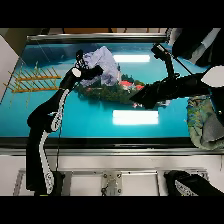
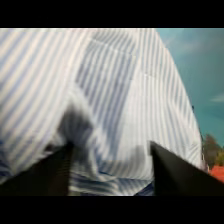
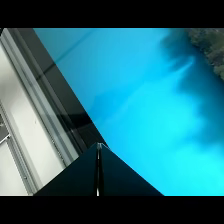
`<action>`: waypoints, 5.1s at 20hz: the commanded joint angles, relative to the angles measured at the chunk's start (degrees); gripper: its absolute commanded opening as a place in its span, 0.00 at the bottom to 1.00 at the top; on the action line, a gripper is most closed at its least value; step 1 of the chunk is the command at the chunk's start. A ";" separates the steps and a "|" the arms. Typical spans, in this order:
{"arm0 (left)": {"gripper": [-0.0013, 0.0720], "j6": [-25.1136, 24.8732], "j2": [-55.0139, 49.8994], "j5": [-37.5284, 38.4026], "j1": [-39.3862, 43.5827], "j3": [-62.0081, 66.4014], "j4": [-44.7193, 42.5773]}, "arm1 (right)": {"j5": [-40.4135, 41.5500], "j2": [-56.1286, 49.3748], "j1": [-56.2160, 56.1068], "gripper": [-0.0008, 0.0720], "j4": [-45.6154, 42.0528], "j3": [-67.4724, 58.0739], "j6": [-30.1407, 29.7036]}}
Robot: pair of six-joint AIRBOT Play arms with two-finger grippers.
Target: Fold the clothes and pants, and hang the long-sleeved shirts on hangers.
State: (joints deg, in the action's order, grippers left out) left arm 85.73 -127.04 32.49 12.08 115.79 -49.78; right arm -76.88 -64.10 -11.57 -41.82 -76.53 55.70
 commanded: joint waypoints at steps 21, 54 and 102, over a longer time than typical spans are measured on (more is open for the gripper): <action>0.04 1.11 50.49 8.70 32.79 -36.37 -17.77 | 12.13 9.35 18.97 0.03 -13.07 -5.57 13.84; 0.04 7.67 34.97 26.34 9.92 -38.49 -21.70 | 5.14 2.67 8.02 0.13 -34.69 13.66 28.50; 0.04 17.57 59.10 30.56 12.07 -8.00 -36.63 | -8.02 0.04 0.37 0.03 -41.70 -36.68 40.00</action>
State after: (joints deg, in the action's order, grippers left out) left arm 101.12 -65.34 54.92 30.70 113.03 -95.55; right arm -74.81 -60.42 -11.11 -81.19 -114.83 95.22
